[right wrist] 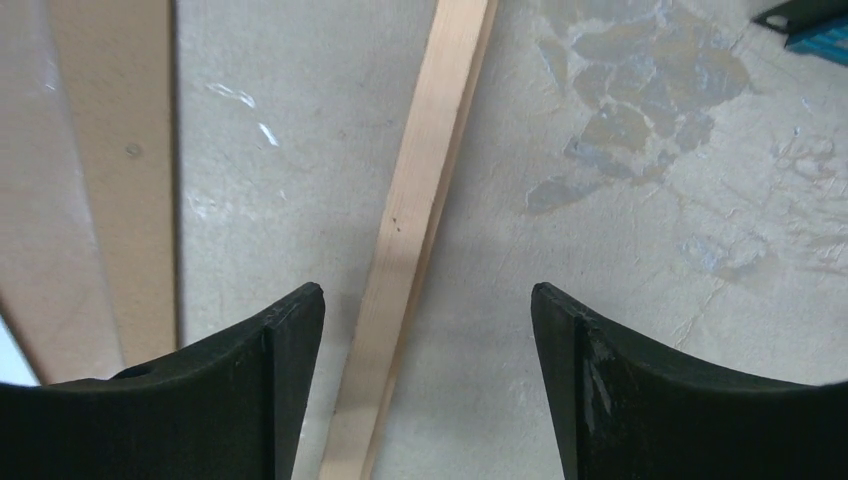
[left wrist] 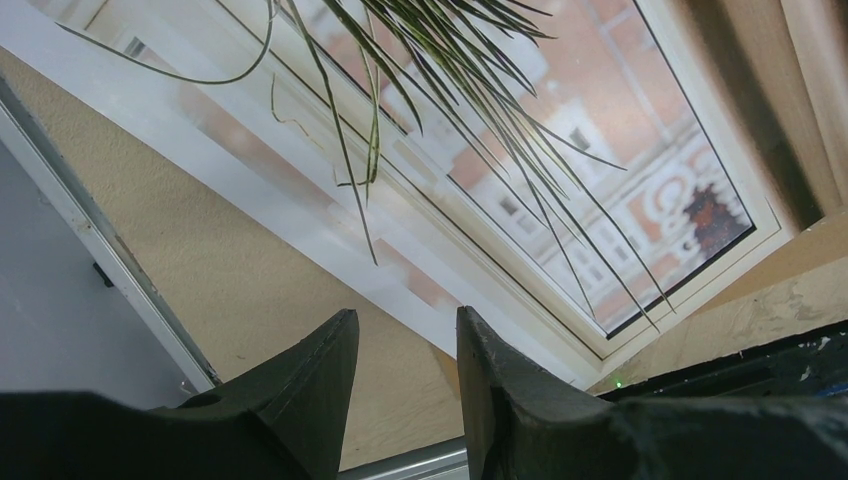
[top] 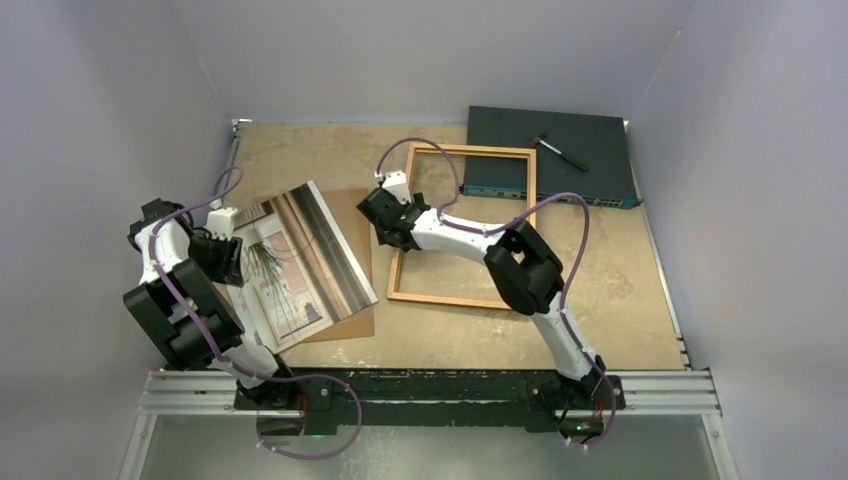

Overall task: Put the photo into the frame
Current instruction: Adjust the photo frame at the center of the board, then adjust the photo frame item at the center of the board.

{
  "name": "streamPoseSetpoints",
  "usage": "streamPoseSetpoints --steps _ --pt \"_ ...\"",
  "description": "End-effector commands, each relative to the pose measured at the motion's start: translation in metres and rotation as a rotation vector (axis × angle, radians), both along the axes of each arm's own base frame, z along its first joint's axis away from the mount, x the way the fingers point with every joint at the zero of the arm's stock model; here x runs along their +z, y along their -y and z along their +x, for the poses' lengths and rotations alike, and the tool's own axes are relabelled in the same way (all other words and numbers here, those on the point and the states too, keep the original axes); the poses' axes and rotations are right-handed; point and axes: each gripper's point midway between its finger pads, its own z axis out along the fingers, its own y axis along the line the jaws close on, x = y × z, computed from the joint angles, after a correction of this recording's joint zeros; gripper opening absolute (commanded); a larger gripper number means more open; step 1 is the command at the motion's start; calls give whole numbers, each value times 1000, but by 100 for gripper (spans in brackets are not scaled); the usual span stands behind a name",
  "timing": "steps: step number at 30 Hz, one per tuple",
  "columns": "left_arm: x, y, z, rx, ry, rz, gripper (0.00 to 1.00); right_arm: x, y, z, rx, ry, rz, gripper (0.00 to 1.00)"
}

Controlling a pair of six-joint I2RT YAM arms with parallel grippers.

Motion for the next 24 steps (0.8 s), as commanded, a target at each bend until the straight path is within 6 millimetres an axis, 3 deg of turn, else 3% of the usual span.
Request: streamPoseSetpoints --steps 1,4,6,9,13,18,24 --pt "11 -4 3 -27 35 26 39 77 -20 11 -22 101 145 80" --pt "9 -8 3 -25 29 41 39 109 -45 4 43 128 251 82" --pt "10 -12 4 -20 31 48 39 107 -65 -9 112 79 323 83" --pt "13 -18 8 -11 35 53 39 85 -91 -30 191 -36 388 85" --pt "18 -28 14 4 45 65 39 54 -110 -48 241 -137 425 86" --pt "15 -49 13 32 39 139 40 33 -118 -53 254 -190 436 87" --pt "-5 -96 10 110 27 349 38 7 -114 -58 236 -247 396 87"
